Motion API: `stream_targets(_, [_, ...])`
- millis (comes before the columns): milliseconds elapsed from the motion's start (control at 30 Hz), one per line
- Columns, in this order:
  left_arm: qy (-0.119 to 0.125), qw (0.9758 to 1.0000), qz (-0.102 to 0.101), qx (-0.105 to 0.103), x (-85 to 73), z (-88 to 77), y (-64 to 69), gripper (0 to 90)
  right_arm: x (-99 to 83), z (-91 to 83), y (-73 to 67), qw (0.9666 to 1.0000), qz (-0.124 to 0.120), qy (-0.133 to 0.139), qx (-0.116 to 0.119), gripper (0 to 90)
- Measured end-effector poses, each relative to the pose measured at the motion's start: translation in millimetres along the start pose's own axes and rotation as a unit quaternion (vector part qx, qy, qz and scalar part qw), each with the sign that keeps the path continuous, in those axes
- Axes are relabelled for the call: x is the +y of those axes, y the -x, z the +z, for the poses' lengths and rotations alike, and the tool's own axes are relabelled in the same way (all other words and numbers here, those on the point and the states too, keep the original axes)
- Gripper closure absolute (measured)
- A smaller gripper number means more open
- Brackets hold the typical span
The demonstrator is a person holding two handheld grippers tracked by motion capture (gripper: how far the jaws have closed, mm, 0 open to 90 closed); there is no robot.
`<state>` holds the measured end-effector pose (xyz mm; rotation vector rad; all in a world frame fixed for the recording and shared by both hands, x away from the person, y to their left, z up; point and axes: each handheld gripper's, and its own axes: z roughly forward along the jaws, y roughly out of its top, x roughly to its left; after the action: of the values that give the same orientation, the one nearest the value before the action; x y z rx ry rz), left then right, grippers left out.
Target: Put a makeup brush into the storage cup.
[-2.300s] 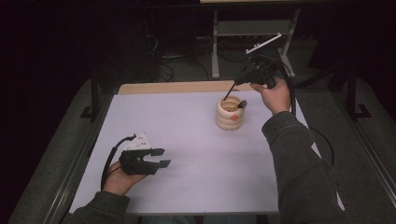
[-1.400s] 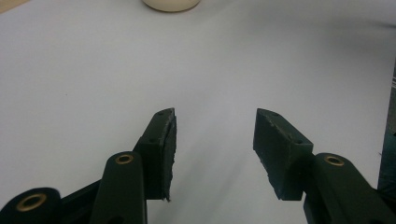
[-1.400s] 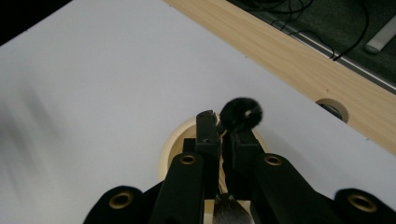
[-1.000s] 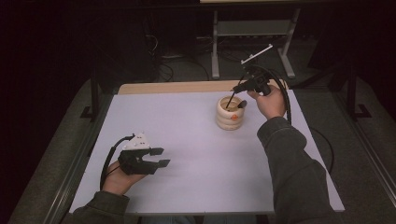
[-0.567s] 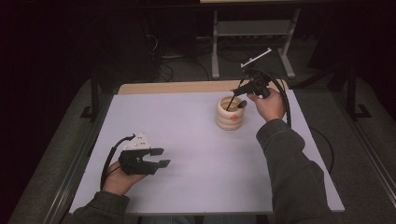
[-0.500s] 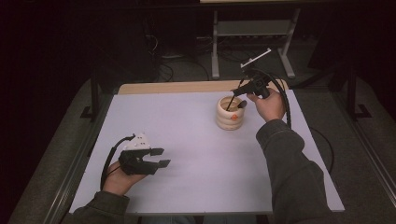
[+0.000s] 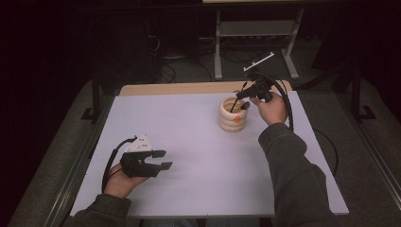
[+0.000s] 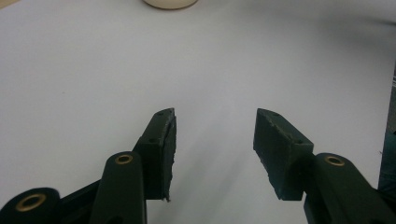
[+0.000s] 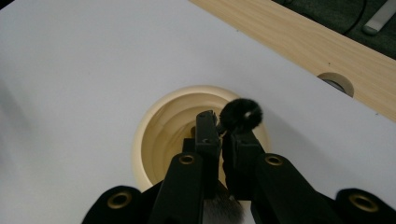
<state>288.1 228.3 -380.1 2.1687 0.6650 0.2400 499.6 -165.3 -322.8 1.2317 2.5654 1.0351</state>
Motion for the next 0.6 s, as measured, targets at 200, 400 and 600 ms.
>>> stream_targets(200, [-0.004, 1.0, 0.004, 0.0, 0.1, 0.0, -0.4, 48.7, -3.0, 0.1, 1.2, 1.0, 0.001, 0.001, -0.002, 83.7])
stream_targets(400, [-0.006, 1.0, 0.005, 0.001, 0.3, -0.1, -0.5, 48.7, -4.8, 0.6, 2.2, 1.0, 0.001, 0.003, 0.0, 82.9])
stream_targets(600, [-0.004, 1.0, 0.0, 0.008, 0.4, -0.6, -1.6, 45.4, -4.5, -5.0, 1.4, 0.9998, 0.007, 0.015, -0.008, 67.9])
